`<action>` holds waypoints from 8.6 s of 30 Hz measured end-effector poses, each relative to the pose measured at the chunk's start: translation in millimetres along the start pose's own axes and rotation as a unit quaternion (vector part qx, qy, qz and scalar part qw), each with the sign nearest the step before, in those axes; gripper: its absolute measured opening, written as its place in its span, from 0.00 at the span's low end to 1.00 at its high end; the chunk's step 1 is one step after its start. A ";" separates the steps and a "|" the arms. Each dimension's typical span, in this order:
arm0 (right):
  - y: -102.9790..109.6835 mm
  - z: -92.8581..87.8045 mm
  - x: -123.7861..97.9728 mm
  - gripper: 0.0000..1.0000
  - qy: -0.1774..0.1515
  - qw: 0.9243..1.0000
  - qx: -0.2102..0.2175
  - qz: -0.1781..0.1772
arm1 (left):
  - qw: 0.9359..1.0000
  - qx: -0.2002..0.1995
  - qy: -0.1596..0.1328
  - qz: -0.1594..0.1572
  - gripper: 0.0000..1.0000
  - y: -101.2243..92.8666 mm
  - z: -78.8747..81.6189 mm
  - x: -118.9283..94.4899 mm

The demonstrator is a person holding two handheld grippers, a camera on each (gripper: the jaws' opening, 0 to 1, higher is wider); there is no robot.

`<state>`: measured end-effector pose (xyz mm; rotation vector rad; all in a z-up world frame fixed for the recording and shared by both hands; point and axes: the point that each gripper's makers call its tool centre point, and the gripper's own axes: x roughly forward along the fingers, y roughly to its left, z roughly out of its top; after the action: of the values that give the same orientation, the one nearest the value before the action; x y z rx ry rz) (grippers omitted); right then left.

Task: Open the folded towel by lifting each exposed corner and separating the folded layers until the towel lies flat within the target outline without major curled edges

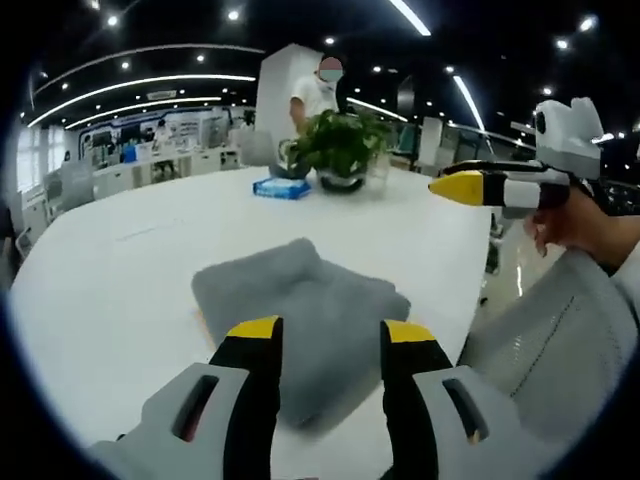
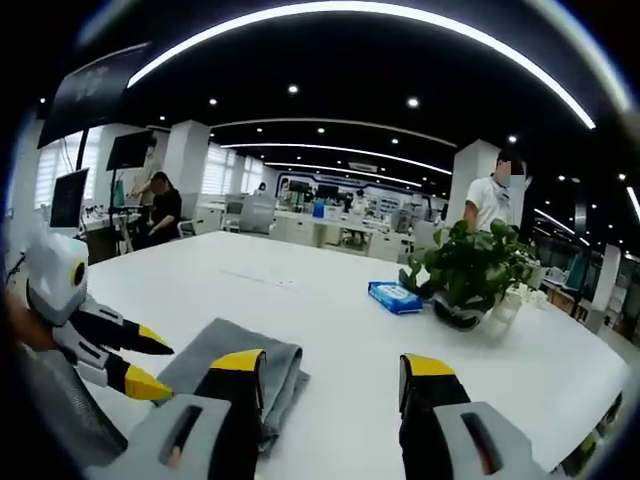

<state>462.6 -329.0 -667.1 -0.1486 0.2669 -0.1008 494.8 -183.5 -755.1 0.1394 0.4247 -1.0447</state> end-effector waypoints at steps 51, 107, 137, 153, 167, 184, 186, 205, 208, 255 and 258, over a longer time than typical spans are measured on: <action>2.6 -16.0 5.5 0.53 0.041 0.999 0.005 0.009 | 0.998 0.034 0.003 -0.053 0.34 -18.5 2.7 85.9; 16.2 -16.4 8.5 0.43 0.045 0.997 0.023 0.053 | 0.989 -0.055 -0.112 0.075 0.04 45.1 86.2 19.6; 129.0 -67.9 75.7 0.08 0.214 0.949 0.014 0.231 | 0.935 -0.198 -0.194 0.220 0.04 135.4 58.1 -93.4; 157.4 -117.6 89.9 0.01 0.285 0.930 -0.047 0.228 | 0.908 -0.262 -0.133 0.300 0.04 176.2 2.0 -138.3; 159.8 -115.9 94.8 0.00 0.275 0.931 -0.085 0.224 | 0.895 -0.390 -0.022 0.217 0.04 179.0 -39.9 -143.9; 127.6 -103.1 156.8 0.00 0.241 0.944 -0.102 0.200 | 0.907 -0.399 0.080 0.110 0.04 127.9 -71.1 -124.3; 124.0 -101.5 167.1 0.00 0.236 0.947 -0.097 0.197 | 0.913 -0.383 0.096 0.105 0.04 121.9 -74.9 -119.4; 119.0 -89.0 244.0 0.00 0.218 0.943 -0.135 0.210 | 0.908 -0.401 0.081 0.087 0.05 86.4 -65.5 -94.5; 120.0 -86.0 256.1 0.00 0.214 0.942 -0.147 0.212 | 0.906 -0.407 0.079 0.080 0.05 82.2 -64.8 -91.2; 204.4 -32.4 177.7 0.15 0.169 0.920 0.127 0.331 | 0.884 -0.435 0.049 0.166 0.00 149.3 -75.4 -104.9; 213.6 -19.4 173.8 0.06 0.154 0.922 0.122 0.333 | 0.887 -0.422 0.059 0.178 0.00 154.2 -80.9 -106.6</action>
<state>641.1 -142.0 -763.9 0.2148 0.6025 0.5255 559.6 5.0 -799.1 -0.4891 0.8949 -0.4206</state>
